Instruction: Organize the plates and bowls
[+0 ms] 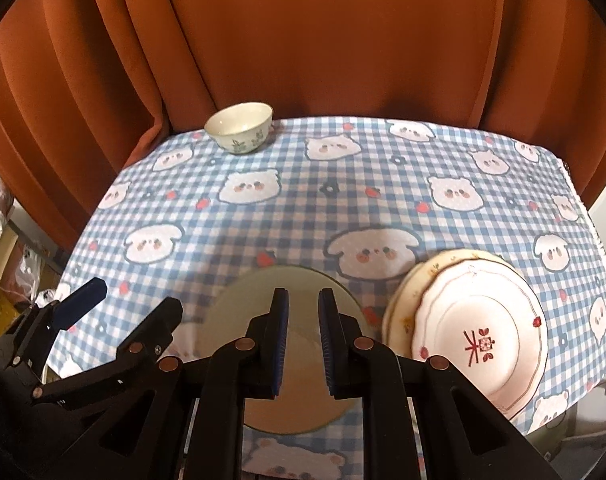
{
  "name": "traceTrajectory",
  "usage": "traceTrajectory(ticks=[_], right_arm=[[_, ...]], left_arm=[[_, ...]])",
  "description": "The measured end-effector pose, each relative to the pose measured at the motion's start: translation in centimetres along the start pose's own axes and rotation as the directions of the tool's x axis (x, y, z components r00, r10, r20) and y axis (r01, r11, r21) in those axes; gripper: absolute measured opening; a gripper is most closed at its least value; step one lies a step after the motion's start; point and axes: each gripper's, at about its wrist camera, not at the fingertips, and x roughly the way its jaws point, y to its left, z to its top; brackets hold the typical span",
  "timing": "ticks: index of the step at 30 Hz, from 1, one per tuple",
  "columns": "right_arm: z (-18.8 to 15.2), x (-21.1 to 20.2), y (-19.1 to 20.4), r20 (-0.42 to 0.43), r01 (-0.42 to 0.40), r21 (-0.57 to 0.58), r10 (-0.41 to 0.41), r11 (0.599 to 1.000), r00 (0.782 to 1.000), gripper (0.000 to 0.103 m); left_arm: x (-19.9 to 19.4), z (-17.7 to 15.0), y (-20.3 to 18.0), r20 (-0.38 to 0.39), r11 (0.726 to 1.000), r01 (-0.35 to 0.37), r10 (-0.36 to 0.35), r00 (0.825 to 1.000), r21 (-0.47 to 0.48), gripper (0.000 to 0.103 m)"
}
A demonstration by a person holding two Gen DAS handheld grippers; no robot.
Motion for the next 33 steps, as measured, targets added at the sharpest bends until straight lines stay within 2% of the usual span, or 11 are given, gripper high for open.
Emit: traceTrajectory(ticks=[2, 4, 5, 6, 14, 18, 22, 26, 33], right_arm=[[0.5, -0.1, 0.8, 0.006, 0.003, 0.007, -0.003, 1.0, 1.0, 0.02], [1.1, -0.2, 1.8, 0.014, 0.008, 0.016, -0.008, 1.0, 1.0, 0.044], [1.4, -0.4, 2.5, 0.036, 0.009, 0.027, -0.01, 1.0, 0.999, 0.069], [1.6, -0.6, 2.9, 0.057, 0.013, 0.034, -0.015, 0.999, 0.998, 0.076], [4.4, -0.2, 7.0, 0.1, 0.032, 0.045, -0.037, 0.998, 0.994, 0.076], [6.0, 0.4, 8.8, 0.114, 0.051, 0.056, -0.057, 0.997, 0.992, 0.082], [7.8, 0.8, 9.8, 0.128, 0.073, 0.069, -0.082, 0.995, 0.988, 0.084], [9.9, 1.4, 10.3, 0.14, 0.087, 0.091, -0.099, 0.992, 0.985, 0.091], [14.0, 4.2, 11.1, 0.146, 0.095, 0.074, -0.105, 0.993, 0.984, 0.091]], left_arm=[[0.0, 0.5, 0.7, 0.001, 1.0, 0.01, -0.01, 1.0, 0.013, 0.079], [-0.1, 1.1, 1.4, 0.008, 0.999, 0.021, -0.021, 1.0, 0.03, 0.08], [-0.1, 1.4, 1.8, 0.012, 0.999, 0.027, -0.028, 1.0, 0.041, 0.08], [-0.1, 1.8, 2.2, 0.018, 0.998, 0.03, -0.031, 0.999, 0.048, 0.08], [0.5, 5.0, 6.6, 0.056, 0.997, 0.054, -0.058, 0.997, 0.059, 0.081], [0.9, 6.6, 8.3, 0.065, 0.996, 0.058, -0.062, 0.996, 0.062, 0.081], [1.3, 8.6, 9.1, 0.081, 0.996, 0.048, -0.054, 0.995, 0.071, 0.081], [2.2, 10.7, 10.3, 0.086, 0.997, 0.055, -0.059, 0.995, 0.049, 0.081], [5.3, 13.9, 10.9, 0.096, 0.998, 0.042, -0.046, 0.994, 0.036, 0.084]])
